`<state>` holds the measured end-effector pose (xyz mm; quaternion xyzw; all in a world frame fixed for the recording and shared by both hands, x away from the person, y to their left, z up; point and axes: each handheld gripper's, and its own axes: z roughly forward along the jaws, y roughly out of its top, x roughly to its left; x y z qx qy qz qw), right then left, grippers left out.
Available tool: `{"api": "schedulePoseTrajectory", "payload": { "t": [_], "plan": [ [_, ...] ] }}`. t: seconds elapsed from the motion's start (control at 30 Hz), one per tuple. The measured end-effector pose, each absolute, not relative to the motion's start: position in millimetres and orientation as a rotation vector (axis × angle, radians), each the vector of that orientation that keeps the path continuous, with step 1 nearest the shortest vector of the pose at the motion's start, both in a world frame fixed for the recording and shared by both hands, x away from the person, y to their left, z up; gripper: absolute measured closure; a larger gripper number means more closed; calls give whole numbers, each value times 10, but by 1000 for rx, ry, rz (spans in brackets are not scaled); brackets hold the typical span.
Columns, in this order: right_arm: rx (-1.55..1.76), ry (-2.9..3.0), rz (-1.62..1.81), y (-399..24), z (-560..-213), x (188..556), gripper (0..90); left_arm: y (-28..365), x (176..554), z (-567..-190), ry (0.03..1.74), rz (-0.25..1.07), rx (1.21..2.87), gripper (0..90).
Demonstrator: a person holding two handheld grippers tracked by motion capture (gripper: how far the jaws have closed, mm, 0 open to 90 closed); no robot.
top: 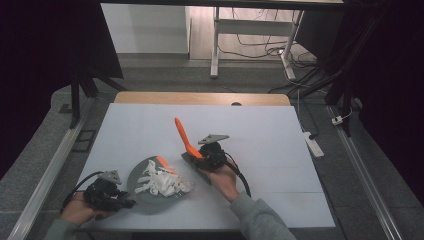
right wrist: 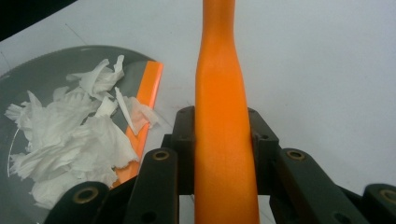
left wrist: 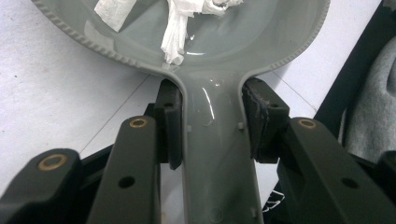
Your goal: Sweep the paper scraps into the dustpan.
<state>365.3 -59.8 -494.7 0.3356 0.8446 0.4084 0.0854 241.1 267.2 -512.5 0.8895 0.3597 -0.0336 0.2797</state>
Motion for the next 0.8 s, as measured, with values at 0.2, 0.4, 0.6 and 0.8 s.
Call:
{"api": "schedulePoseTrajectory", "payload": {
  "t": [0.2, 0.4, 0.6, 0.8],
  "plan": [
    [986, 2525, 1215, -539, -4959, 3636, 697, 2660, 2410, -5133, 961, -92, 2390, 616],
    [1011, 2540, 1243, -518, -4969, 3632, 697, 2649, 2408, -5130, 960, -92, 2392, 616],
    [998, 2556, 1249, -450, -4977, 3580, 697, 2613, 2406, -5125, 955, -91, 2397, 615],
    [991, 2586, 1271, -328, -4989, 3544, 697, 2585, 2403, -5121, 949, -90, 2402, 616]
  ]
}}
